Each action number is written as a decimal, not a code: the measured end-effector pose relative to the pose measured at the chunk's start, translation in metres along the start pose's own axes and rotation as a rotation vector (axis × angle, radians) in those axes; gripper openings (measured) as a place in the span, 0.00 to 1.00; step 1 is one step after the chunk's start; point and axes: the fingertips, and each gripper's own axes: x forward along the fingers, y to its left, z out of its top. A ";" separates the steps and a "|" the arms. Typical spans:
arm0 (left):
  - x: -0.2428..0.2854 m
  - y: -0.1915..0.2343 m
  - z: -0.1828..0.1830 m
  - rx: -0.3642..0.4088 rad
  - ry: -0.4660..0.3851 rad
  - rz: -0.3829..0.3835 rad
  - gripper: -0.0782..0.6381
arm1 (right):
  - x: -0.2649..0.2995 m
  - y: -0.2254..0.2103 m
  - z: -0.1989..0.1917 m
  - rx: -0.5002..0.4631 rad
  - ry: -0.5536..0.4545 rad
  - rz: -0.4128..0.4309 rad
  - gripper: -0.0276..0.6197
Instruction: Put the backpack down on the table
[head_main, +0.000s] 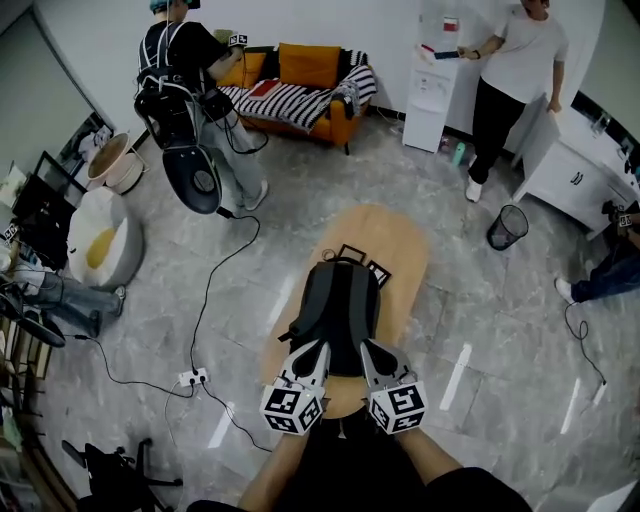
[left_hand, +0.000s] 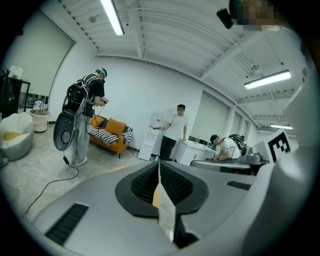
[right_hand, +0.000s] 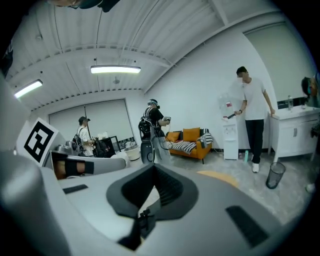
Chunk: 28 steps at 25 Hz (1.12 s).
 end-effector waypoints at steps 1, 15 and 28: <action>-0.003 -0.002 -0.001 0.003 -0.001 0.003 0.14 | -0.002 0.004 -0.001 -0.006 0.000 0.006 0.06; -0.072 -0.020 -0.044 0.010 0.011 -0.012 0.14 | -0.046 0.054 -0.039 -0.042 0.022 0.003 0.06; -0.177 -0.044 -0.098 -0.041 -0.005 0.027 0.14 | -0.121 0.124 -0.074 -0.049 0.021 0.029 0.06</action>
